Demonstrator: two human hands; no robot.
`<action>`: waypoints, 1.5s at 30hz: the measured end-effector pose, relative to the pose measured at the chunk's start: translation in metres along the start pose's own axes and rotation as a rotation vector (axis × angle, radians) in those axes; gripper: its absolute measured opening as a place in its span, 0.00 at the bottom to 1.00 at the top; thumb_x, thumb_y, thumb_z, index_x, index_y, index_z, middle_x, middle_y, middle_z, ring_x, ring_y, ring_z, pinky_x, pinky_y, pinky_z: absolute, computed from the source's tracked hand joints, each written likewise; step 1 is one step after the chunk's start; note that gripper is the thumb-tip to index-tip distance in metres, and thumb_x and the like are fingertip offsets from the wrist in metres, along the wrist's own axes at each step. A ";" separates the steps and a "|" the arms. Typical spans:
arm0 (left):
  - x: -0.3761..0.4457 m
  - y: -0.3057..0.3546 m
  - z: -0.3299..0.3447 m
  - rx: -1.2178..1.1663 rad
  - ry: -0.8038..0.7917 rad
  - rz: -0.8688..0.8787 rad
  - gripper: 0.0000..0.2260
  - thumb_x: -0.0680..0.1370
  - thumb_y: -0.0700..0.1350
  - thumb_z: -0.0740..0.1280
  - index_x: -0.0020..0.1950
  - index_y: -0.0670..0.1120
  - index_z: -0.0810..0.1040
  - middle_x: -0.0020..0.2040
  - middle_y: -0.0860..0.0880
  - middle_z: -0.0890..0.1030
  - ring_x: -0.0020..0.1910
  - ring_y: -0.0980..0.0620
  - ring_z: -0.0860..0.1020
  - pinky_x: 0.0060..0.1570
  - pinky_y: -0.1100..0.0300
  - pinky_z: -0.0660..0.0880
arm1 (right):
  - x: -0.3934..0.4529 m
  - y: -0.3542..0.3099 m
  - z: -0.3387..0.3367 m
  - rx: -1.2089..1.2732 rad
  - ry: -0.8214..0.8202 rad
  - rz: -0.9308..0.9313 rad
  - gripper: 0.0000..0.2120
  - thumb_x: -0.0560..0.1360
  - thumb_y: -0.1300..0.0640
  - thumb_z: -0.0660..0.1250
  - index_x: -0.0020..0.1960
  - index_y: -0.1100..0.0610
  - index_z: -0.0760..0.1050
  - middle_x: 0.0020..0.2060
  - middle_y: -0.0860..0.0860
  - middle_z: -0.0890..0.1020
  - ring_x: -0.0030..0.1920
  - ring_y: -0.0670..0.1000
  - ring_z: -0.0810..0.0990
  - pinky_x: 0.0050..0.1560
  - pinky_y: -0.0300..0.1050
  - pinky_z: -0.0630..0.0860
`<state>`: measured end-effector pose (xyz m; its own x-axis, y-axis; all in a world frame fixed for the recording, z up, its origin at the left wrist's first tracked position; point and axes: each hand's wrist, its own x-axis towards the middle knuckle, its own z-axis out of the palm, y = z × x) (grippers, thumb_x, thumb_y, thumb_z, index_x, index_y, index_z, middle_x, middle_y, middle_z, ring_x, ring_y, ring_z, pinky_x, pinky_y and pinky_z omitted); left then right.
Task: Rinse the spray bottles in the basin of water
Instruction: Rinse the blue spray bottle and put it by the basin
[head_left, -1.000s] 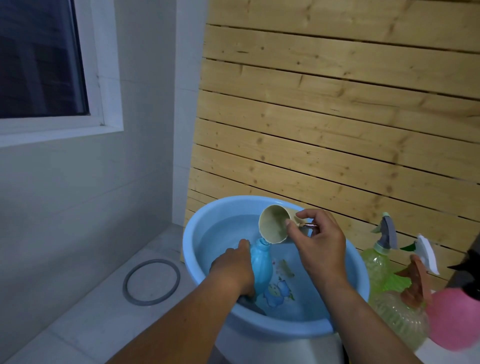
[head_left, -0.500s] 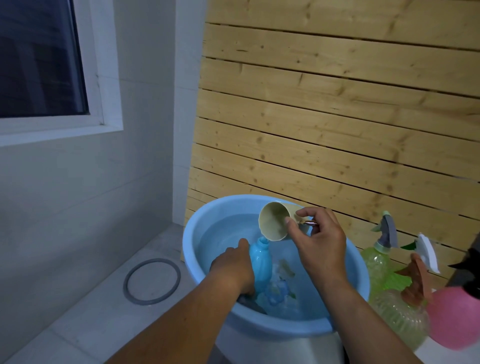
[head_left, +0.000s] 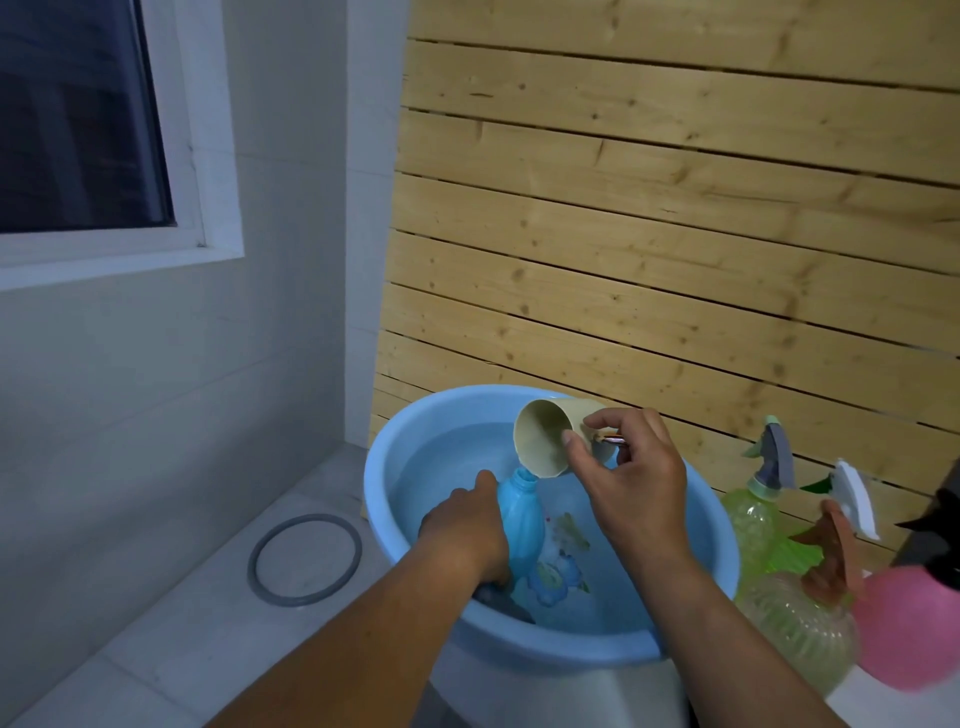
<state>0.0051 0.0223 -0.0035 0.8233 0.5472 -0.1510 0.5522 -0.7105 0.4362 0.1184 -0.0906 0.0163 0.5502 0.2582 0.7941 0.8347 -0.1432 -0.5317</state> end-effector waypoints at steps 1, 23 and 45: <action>0.000 0.000 0.000 0.003 0.006 0.001 0.35 0.65 0.45 0.79 0.64 0.51 0.60 0.53 0.48 0.74 0.49 0.47 0.76 0.45 0.54 0.76 | 0.000 0.000 0.000 -0.008 0.004 -0.008 0.09 0.69 0.57 0.77 0.44 0.50 0.78 0.42 0.44 0.77 0.42 0.38 0.75 0.39 0.25 0.67; 0.005 -0.002 0.003 0.011 0.184 0.017 0.36 0.64 0.47 0.78 0.63 0.53 0.59 0.51 0.49 0.68 0.53 0.45 0.73 0.48 0.53 0.67 | -0.001 -0.002 0.000 -0.114 0.040 -0.271 0.06 0.73 0.54 0.73 0.45 0.53 0.76 0.40 0.48 0.75 0.41 0.45 0.72 0.38 0.28 0.65; 0.011 -0.004 -0.003 -0.661 0.129 0.016 0.46 0.58 0.46 0.81 0.69 0.58 0.58 0.60 0.48 0.71 0.56 0.45 0.76 0.54 0.46 0.79 | 0.001 0.010 0.004 -0.049 -0.064 0.194 0.12 0.75 0.56 0.72 0.57 0.53 0.75 0.51 0.44 0.70 0.44 0.38 0.76 0.44 0.42 0.70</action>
<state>0.0118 0.0325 -0.0047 0.7855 0.6167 -0.0511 0.3101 -0.3208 0.8950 0.1270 -0.0875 0.0107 0.6994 0.2807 0.6573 0.7143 -0.2423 -0.6565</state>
